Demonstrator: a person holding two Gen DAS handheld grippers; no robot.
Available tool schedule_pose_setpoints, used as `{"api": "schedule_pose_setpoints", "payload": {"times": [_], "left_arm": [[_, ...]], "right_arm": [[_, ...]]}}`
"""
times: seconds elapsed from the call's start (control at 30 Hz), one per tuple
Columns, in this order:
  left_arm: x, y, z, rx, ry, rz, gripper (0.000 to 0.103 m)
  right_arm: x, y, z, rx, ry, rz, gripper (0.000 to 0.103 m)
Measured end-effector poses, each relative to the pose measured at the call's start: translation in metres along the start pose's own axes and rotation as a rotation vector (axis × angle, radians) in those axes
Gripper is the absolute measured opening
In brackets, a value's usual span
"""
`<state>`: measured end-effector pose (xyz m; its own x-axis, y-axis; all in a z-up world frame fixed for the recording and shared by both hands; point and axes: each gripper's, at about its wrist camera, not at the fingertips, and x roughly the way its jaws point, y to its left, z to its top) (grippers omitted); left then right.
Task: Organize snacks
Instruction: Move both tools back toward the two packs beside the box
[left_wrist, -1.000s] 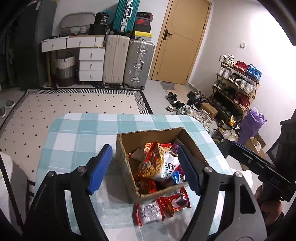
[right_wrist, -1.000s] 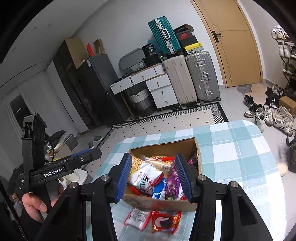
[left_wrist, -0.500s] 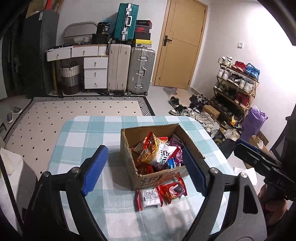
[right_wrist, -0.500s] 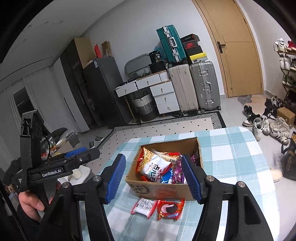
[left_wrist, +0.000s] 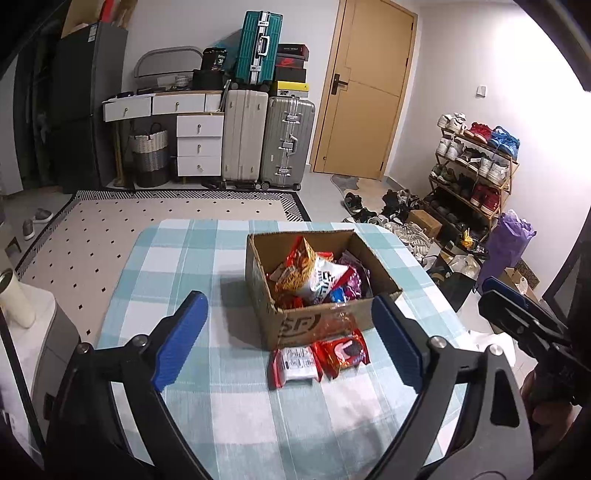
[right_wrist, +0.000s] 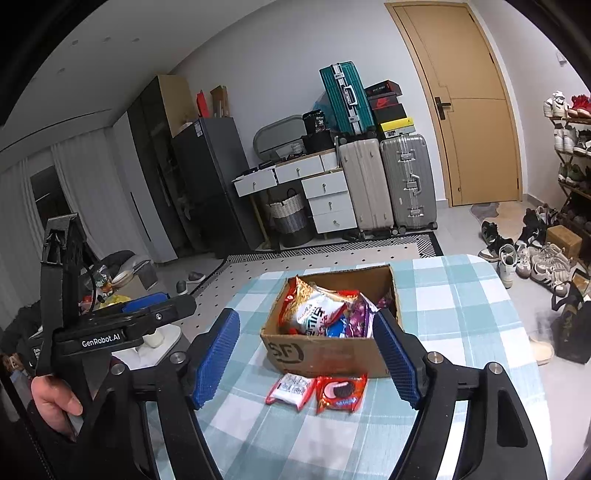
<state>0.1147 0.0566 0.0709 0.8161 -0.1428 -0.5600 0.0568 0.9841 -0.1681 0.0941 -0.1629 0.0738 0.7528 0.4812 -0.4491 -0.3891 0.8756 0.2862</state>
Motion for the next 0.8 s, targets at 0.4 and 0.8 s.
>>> {"api": "schedule_pose_setpoints", "payload": {"times": [0.4, 0.8], "left_arm": [[0.013, 0.009, -0.046, -0.056, 0.017, 0.019, 0.1], [0.069, 0.035, -0.091, -0.126, 0.106, 0.036, 0.102]], "right_arm": [[-0.004, -0.001, -0.038, -0.008, 0.014, -0.045, 0.08], [0.04, -0.03, -0.085, 0.036, 0.123, -0.078, 0.08]]}}
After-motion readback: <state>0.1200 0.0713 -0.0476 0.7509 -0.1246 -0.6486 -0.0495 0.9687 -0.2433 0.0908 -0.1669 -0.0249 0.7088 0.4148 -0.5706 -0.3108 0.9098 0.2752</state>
